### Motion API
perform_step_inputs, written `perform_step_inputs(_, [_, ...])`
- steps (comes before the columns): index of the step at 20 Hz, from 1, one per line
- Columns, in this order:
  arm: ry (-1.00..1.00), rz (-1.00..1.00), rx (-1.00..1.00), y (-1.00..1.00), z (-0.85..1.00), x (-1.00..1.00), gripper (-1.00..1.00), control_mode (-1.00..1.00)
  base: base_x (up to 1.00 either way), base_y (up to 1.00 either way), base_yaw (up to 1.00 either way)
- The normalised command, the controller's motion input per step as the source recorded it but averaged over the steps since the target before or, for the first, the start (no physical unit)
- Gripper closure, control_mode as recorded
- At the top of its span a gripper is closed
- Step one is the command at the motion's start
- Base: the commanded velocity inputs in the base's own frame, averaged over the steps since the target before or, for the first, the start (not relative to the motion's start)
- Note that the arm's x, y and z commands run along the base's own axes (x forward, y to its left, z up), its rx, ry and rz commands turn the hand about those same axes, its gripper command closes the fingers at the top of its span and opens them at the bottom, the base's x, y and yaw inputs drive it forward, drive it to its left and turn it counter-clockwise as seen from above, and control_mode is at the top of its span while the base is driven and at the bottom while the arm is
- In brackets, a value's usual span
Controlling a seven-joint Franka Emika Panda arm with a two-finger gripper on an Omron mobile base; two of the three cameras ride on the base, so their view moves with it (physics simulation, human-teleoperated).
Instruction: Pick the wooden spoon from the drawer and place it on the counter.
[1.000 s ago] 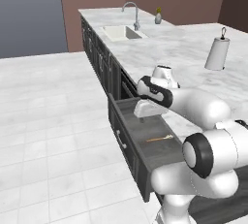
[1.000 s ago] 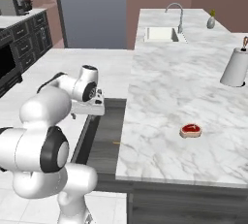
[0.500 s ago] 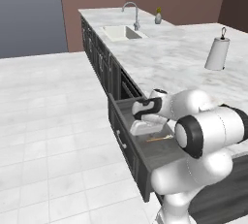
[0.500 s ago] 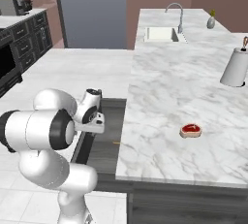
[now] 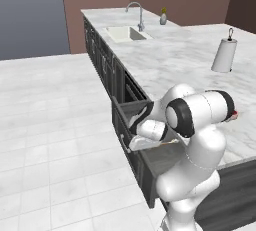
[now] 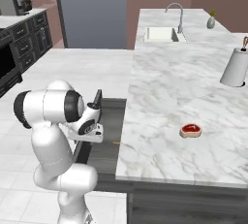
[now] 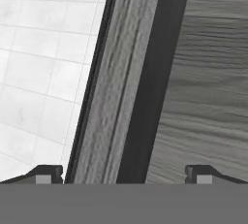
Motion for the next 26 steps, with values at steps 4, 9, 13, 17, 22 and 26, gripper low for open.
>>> perform_step_inputs(4, [0.04, 0.0, 0.06, 0.55, -0.77, 0.25, -1.0, -1.0, 0.0, 0.0, 0.0])
perform_step_inputs(9, [0.02, 0.0, 0.03, 0.86, -0.58, 0.16, -1.0, -1.0, 0.0, 0.0, 0.0])
perform_step_inputs(13, [0.0, 0.03, 0.0, 1.0, -0.19, 0.06, -1.0, -1.0, 0.0, 0.0, 0.0])
perform_step_inputs(17, [0.0, 0.08, -0.06, 1.0, 0.0, 0.09, -1.0, -1.0, 0.0, 0.0, 0.0])
perform_step_inputs(22, [-0.16, 0.23, -0.03, 0.48, 0.84, 0.04, -1.0, -1.0, 0.0, 0.0, 0.0])
perform_step_inputs(26, [-0.24, 0.38, 0.01, -0.25, 1.0, -0.07, -1.0, -1.0, 0.0, 0.0, 0.0])
